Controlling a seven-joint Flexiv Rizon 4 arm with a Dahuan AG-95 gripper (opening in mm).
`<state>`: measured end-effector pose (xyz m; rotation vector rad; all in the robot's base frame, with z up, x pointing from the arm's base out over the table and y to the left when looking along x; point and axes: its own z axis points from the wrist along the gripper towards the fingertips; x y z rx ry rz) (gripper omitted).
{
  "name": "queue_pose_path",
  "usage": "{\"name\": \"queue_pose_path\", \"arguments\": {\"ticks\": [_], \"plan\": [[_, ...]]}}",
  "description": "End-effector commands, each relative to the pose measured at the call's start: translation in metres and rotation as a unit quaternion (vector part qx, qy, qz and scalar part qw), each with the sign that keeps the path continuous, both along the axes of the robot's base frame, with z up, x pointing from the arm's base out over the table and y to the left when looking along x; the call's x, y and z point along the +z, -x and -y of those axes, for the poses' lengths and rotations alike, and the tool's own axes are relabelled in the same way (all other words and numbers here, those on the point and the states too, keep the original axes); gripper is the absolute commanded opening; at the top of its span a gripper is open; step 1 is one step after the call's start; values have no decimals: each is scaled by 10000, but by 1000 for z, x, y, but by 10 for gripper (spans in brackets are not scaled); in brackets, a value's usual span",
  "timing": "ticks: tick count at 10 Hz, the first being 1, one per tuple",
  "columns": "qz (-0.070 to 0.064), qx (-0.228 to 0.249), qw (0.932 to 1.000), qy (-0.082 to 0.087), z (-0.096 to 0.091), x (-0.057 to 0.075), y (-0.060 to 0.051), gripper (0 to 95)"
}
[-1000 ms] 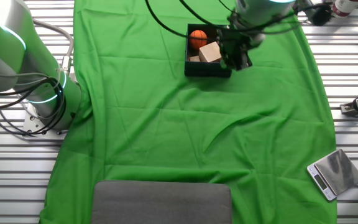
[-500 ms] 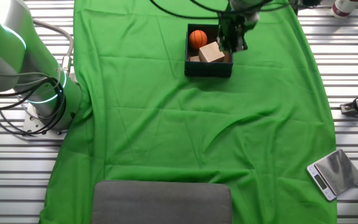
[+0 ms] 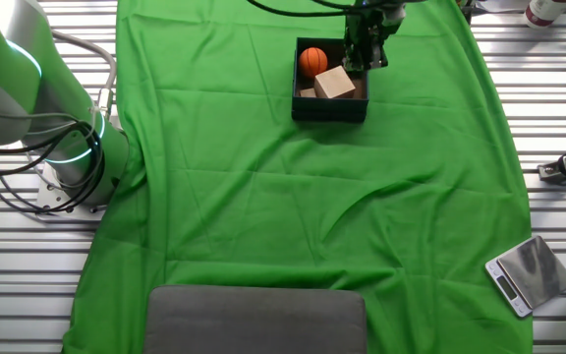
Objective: Take everything out of the gift box
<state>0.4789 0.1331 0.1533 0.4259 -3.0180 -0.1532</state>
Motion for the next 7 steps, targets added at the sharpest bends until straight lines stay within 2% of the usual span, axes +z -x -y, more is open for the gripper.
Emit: {"name": "queue_pose_path", "arguments": {"ticks": [1, 3, 5, 7], "plan": [[12, 60, 10000, 0, 1, -1, 4, 0], [34, 154, 9999, -15, 2, -2, 6, 0], [111, 373, 9992, -66, 2, -2, 6, 0], [123, 805, 9966, -120, 2, -2, 6, 0]]}}
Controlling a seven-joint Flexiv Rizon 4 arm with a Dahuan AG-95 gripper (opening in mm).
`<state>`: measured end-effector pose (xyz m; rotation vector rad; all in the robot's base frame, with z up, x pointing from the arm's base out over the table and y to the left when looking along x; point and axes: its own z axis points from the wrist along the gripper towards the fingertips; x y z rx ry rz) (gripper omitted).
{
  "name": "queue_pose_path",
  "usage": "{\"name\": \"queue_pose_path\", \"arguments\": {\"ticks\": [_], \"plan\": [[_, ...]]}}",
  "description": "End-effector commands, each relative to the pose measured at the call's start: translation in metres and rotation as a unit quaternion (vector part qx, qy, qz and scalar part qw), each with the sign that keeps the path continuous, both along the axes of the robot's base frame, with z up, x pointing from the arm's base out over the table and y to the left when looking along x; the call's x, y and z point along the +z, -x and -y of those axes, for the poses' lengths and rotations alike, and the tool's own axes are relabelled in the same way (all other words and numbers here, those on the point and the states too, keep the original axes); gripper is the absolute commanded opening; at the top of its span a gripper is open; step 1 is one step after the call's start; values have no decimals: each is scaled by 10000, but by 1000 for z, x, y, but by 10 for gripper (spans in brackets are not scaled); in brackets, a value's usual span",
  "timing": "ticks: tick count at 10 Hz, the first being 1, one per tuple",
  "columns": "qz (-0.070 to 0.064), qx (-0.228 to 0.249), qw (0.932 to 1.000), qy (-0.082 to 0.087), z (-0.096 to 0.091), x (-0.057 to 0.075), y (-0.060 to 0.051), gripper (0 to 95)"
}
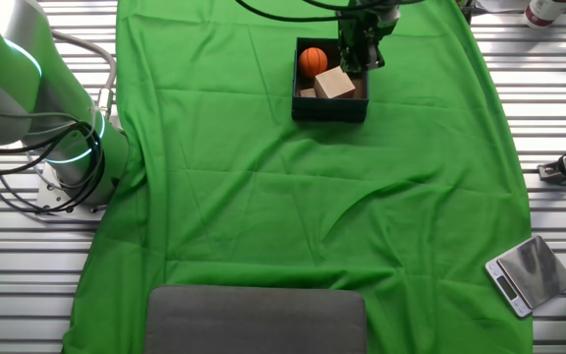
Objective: Take everything out of the gift box
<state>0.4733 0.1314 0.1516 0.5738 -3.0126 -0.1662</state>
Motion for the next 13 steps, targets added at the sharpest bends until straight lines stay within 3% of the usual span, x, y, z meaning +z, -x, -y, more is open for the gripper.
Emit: {"name": "queue_pose_path", "arguments": {"ticks": [1, 2, 9, 11, 12, 13], "plan": [[18, 476, 9988, -59, 0, 0, 0, 0], [-28, 528, 9986, -31, 0, 0, 0, 0], [-25, 541, 9985, -72, 0, 0, 0, 0], [-8, 626, 9980, -122, -11, -4, -3, 380], [-6, 584, 9982, -111, -16, -6, -3, 380], [15, 537, 9985, -58, -23, -12, -1, 570]]}}
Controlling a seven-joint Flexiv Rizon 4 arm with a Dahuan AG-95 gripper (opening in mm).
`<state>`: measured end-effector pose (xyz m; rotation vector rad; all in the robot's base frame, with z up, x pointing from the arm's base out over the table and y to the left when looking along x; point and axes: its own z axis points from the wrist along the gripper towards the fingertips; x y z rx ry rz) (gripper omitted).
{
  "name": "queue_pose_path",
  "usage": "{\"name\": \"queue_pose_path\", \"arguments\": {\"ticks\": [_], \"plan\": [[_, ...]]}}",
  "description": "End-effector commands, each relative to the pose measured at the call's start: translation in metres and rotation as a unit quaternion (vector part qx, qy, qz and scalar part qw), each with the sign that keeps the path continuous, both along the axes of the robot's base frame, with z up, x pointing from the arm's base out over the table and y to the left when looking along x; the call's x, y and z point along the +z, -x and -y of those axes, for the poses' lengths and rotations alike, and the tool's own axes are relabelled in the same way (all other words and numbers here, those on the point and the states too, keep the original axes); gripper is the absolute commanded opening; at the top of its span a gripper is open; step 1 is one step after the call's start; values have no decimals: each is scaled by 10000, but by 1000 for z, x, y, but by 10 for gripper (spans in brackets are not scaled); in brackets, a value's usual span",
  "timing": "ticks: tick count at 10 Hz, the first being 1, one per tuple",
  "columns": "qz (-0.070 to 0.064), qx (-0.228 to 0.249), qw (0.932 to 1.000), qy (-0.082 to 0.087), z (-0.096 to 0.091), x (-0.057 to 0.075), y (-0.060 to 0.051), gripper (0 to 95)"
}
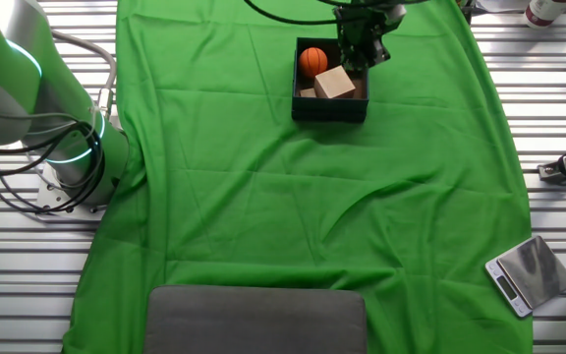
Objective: Take everything out of the gift box
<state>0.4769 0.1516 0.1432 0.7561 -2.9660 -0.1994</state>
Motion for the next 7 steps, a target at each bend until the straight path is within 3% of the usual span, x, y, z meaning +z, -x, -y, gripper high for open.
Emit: {"name": "queue_pose_path", "arguments": {"ticks": [1, 4, 5, 7], "plan": [[47, -101, 9999, 80, -5, -7, 5, 760], [70, -195, 9997, 130, -5, -16, 16, 760], [108, -191, 9997, 135, -5, -19, 18, 950], [150, -169, 9997, 112, -4, -28, 15, 950]]}}
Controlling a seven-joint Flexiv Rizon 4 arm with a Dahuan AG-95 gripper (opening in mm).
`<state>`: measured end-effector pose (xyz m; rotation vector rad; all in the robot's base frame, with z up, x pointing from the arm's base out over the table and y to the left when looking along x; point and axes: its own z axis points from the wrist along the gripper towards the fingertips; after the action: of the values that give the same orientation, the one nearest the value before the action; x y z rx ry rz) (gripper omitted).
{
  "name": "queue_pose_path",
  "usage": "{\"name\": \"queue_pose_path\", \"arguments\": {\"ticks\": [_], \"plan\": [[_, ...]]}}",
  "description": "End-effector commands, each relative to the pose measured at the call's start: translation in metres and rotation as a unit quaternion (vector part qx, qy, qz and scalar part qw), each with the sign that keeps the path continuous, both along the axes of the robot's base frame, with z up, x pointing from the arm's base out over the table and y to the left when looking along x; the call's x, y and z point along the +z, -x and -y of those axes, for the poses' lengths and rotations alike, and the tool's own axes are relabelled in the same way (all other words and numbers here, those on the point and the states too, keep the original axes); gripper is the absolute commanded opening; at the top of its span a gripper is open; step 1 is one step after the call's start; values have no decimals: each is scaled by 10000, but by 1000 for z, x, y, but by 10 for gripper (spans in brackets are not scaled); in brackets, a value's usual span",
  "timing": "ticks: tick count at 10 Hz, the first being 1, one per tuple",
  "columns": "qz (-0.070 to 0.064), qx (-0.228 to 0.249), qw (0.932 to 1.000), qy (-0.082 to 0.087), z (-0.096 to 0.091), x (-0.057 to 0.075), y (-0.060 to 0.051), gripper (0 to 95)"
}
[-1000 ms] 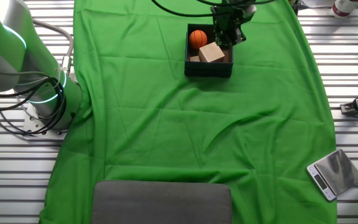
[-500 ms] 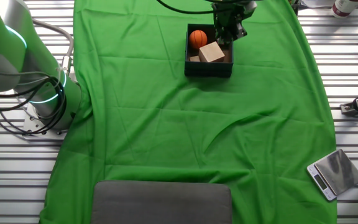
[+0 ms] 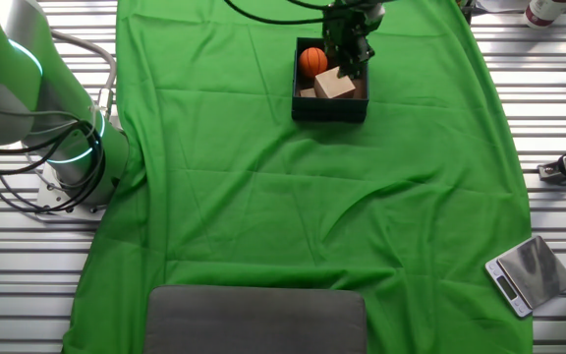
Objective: Take everything out of the gift box
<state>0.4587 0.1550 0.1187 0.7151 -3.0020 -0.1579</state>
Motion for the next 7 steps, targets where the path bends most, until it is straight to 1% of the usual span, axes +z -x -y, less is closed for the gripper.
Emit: {"name": "queue_pose_path", "arguments": {"ticks": [1, 2, 4, 5, 7], "plan": [[33, -7, 10000, -6, -1, -8, -4, 950], [36, -6, 10000, -7, -1, -10, -5, 950], [92, 0, 10000, -2, -4, -20, -5, 950], [121, 6, 9999, -2, -6, -24, -5, 760], [157, 5, 9999, 13, -9, -30, -5, 760]]}}
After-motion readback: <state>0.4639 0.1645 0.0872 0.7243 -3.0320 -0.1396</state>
